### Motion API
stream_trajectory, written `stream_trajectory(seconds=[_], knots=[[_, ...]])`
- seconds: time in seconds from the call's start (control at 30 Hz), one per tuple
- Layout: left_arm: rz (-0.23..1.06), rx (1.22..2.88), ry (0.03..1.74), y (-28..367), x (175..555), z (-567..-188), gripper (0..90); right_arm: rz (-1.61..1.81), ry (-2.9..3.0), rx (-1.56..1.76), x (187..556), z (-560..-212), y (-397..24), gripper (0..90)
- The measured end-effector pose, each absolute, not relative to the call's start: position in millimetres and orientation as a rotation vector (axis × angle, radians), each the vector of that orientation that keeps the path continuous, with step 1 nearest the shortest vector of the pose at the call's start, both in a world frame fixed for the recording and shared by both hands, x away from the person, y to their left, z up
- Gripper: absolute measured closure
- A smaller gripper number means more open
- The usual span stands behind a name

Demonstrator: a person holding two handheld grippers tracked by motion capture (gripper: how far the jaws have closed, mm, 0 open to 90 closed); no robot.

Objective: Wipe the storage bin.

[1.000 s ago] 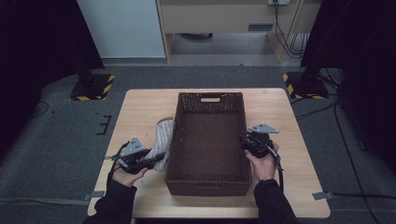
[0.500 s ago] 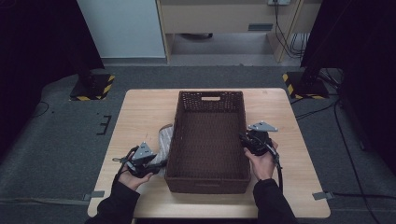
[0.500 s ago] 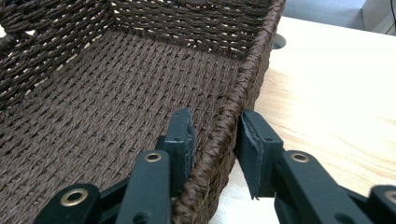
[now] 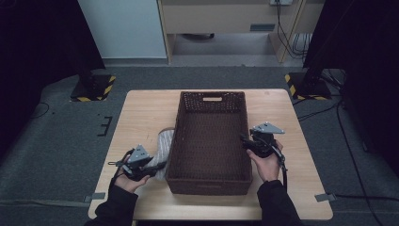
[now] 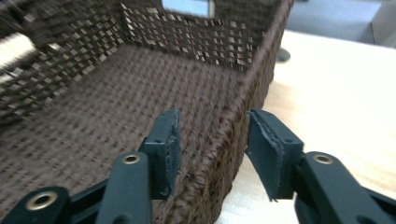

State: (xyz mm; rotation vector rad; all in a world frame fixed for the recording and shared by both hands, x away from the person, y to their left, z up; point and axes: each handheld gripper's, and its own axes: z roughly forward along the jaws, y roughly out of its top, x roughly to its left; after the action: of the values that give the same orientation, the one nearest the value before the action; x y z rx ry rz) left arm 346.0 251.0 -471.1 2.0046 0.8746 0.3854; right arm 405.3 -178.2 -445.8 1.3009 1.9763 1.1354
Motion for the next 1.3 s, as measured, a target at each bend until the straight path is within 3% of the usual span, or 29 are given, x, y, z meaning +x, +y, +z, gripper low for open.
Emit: stream_trajectory(seconds=[0.2, 0.57, 0.93, 1.3], knots=[[0.367, 1.907, 0.799, 255.4, 331.4, -450.1, 62.7, 1.110, 2.057, 1.233, 391.7, -443.2, -179.6, 50.0], [0.346, 2.006, 0.795, 241.1, 329.6, -469.1, 62.7, 1.060, 2.069, 1.279, 389.7, -454.2, -173.5, 63.3], [0.321, 2.143, 0.851, 231.5, 329.8, -495.2, 62.6, 1.067, 2.053, 1.298, 388.4, -454.8, -173.1, 64.3], [0.342, 1.952, 0.800, 258.9, 305.0, -458.1, 62.7, 1.087, 2.045, 1.297, 388.6, -455.8, -174.4, 63.0]])
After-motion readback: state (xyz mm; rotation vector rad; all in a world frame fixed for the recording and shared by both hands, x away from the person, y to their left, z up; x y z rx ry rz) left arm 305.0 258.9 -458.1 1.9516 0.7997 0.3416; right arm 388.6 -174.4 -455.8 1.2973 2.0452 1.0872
